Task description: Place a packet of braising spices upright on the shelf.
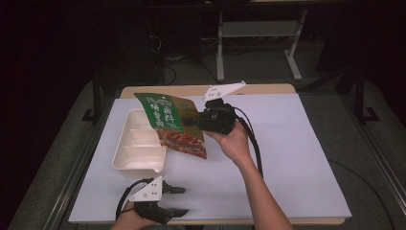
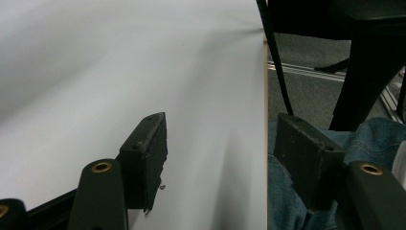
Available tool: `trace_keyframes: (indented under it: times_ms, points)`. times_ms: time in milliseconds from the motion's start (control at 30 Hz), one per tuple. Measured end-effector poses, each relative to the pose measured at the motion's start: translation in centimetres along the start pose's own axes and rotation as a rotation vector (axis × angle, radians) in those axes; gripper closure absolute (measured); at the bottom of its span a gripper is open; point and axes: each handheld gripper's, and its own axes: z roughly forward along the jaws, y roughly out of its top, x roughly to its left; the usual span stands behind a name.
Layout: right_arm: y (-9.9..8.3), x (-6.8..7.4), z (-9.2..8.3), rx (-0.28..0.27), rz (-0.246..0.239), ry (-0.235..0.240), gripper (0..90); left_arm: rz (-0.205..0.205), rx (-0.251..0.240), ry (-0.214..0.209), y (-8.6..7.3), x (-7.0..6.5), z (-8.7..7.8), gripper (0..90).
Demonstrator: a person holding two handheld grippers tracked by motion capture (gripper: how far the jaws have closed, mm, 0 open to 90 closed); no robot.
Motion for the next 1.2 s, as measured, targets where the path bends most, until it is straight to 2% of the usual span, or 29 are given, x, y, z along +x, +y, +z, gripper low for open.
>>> trace_keyframes:
  times_ms: [300,667,867,1000,1200]
  points:
    - [1.6,-0.6,2.4,-0.008,-0.010,0.016,90.0,-0.009,-0.013,-0.006,0.0,0.1,-0.1,35.6]
    - [3.1,-1.1,5.3,-0.020,-0.007,0.030,90.0,0.006,-0.011,-0.001,-0.1,0.2,-0.2,35.3]
    - [3.7,-1.2,6.8,-0.004,-0.023,0.029,90.0,0.000,-0.014,-0.005,-0.2,0.1,-0.1,35.3]
    - [4.0,-1.3,8.0,-0.001,-0.020,0.035,90.0,0.004,-0.025,-0.005,-0.2,0.1,-0.1,35.4]
    - [4.1,-1.6,9.3,-0.003,-0.012,0.040,90.0,0.014,-0.016,0.002,-0.2,0.3,-0.3,35.1]
